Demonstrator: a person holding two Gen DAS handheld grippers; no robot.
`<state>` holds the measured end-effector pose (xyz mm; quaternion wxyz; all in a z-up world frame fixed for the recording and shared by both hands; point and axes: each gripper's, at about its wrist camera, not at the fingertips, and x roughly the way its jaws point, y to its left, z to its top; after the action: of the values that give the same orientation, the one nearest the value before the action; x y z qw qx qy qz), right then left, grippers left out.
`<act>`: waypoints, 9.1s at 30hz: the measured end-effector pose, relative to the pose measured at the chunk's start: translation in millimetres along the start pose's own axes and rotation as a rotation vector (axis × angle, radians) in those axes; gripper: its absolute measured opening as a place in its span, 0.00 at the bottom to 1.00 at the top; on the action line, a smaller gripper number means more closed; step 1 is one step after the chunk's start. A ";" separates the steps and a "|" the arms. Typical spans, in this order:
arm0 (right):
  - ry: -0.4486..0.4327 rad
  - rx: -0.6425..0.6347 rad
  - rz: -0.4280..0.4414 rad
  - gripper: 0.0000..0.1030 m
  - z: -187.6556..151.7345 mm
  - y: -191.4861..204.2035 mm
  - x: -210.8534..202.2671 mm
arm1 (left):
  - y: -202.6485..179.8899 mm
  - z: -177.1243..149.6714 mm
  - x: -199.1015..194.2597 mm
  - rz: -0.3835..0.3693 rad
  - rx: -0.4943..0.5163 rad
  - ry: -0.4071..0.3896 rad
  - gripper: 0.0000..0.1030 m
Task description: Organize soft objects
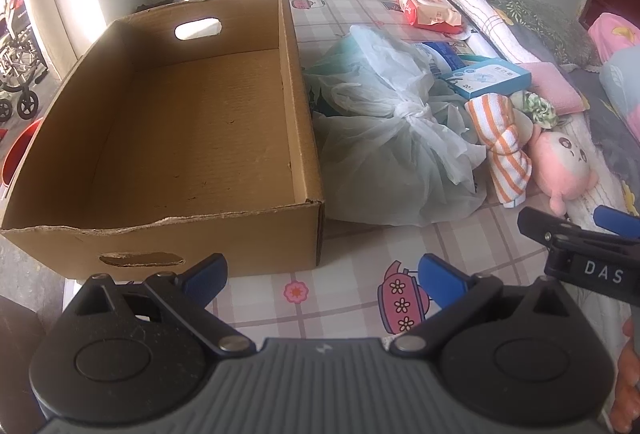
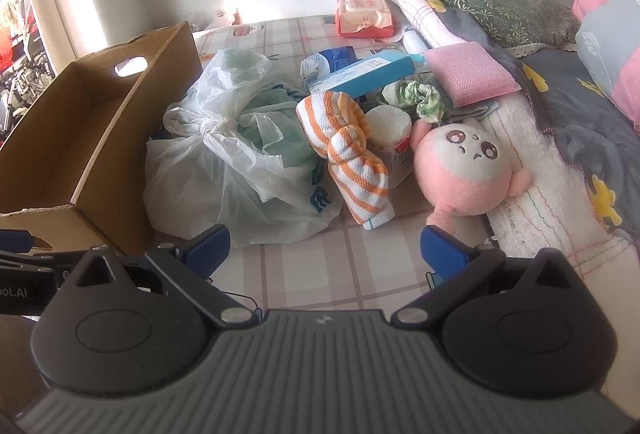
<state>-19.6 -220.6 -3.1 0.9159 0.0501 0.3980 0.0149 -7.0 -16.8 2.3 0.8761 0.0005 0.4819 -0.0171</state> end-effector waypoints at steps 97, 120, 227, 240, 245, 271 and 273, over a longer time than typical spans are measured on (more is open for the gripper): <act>0.043 0.803 0.464 0.31 97.1 -122.5 200.6 | -145.2 277.0 248.1 -0.694 0.226 0.570 0.76; -0.150 0.634 0.695 0.20 113.7 -99.7 97.1 | -58.2 252.7 84.3 -0.795 0.142 0.354 0.74; 0.170 0.593 0.659 0.54 94.6 -10.8 145.7 | 124.7 153.1 193.6 -0.114 0.068 0.493 0.36; 0.175 0.626 0.644 0.54 87.2 -17.0 151.2 | 134.4 192.1 209.2 -0.100 0.011 0.334 0.36; 0.173 0.641 0.630 0.54 83.8 -23.7 150.0 | 128.0 199.4 214.3 -0.092 0.009 0.276 0.39; 0.092 0.663 0.562 0.58 69.3 -56.9 134.3 | 151.7 204.6 146.9 -0.132 -0.124 0.100 0.73; 0.054 0.658 0.535 0.58 67.8 -65.6 126.4 | 151.6 208.4 122.3 -0.137 -0.143 0.045 0.77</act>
<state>115.4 -282.8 -55.8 0.8040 0.4411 0.3784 0.1256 239.0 127.5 8.2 0.8596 -0.0947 0.5003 -0.0424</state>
